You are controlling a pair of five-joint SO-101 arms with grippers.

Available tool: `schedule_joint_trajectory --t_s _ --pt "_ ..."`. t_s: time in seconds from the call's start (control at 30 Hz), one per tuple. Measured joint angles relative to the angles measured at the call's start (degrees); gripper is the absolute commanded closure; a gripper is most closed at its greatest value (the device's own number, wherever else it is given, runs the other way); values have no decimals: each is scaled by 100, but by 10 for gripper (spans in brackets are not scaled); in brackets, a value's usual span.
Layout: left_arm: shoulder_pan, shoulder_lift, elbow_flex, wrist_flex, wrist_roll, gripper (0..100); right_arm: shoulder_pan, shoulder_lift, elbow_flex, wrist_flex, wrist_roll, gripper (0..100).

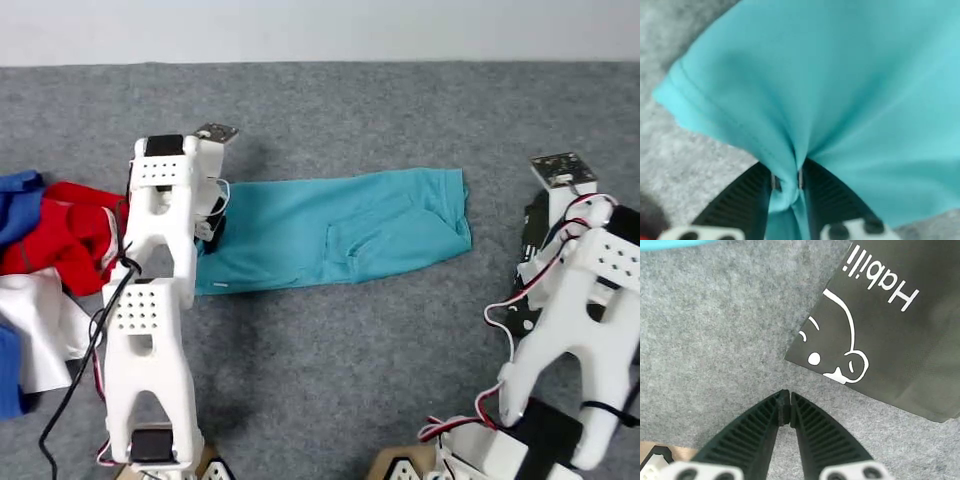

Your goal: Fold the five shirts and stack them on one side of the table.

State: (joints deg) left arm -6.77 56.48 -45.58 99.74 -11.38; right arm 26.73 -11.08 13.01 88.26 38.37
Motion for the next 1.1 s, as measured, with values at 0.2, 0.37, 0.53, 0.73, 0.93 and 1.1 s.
schedule_joint_trajectory --t_s 0.2,0.37,0.53,0.73,0.93,1.1 --pt "-756 -862 536 -44 -132 996 123 0 0 0 0 988" --pt "-1284 -1011 580 -53 -457 996 176 0 0 0 0 988" --pt "-1090 -1037 580 -62 -519 996 176 0 0 0 0 988" --pt "-273 -1732 598 -53 -299 996 176 0 0 0 0 988" --pt "668 -2699 598 -53 176 995 176 0 0 0 0 988" --pt "1653 -2910 598 -53 448 995 176 0 0 0 0 988"
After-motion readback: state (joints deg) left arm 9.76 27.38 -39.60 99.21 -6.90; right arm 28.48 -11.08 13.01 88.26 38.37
